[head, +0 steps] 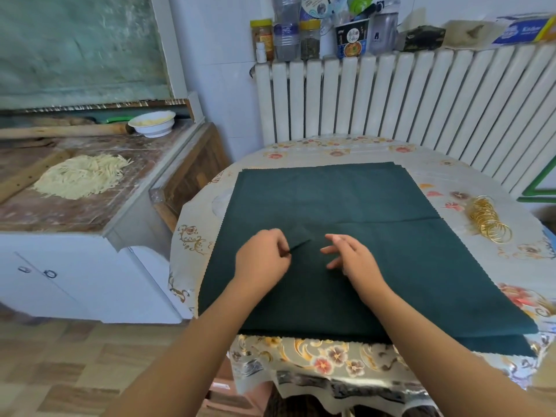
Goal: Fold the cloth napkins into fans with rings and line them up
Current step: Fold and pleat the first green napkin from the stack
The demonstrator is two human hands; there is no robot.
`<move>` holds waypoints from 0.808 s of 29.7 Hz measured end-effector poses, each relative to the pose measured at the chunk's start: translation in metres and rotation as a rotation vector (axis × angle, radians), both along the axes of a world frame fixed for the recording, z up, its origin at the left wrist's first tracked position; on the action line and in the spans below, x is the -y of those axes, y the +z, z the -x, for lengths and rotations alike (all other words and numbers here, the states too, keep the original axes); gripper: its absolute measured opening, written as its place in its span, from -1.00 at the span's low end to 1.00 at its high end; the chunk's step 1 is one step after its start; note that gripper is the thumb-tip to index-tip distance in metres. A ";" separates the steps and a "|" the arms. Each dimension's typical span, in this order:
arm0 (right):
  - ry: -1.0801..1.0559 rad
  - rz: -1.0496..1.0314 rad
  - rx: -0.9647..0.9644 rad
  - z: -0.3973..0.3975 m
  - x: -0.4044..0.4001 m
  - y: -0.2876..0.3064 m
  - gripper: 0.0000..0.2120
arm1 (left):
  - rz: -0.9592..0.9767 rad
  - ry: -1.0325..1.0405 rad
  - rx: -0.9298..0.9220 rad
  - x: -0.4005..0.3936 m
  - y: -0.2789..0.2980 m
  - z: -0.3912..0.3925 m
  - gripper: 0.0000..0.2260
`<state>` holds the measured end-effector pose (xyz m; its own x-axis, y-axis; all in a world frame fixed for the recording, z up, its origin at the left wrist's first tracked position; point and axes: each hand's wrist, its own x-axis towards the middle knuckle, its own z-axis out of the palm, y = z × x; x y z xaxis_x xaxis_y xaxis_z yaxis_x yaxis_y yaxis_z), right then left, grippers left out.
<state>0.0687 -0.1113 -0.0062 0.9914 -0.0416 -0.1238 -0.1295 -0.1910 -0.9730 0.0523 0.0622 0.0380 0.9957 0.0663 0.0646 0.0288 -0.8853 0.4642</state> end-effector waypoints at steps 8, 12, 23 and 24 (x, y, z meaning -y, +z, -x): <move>0.115 0.224 -0.153 0.024 0.017 0.012 -0.76 | -0.029 -0.282 -0.277 0.030 -0.011 0.029 -0.81; 0.167 0.381 -0.109 0.035 0.023 0.008 -0.84 | 0.294 -0.299 -0.502 0.016 -0.003 0.025 -0.67; 0.229 0.517 0.160 0.066 0.026 -0.009 -0.82 | -0.265 -0.463 -0.067 0.005 -0.054 0.027 -0.54; 0.229 0.519 0.175 0.068 0.027 -0.010 -0.82 | -0.285 -0.460 -0.066 0.004 -0.057 0.028 -0.54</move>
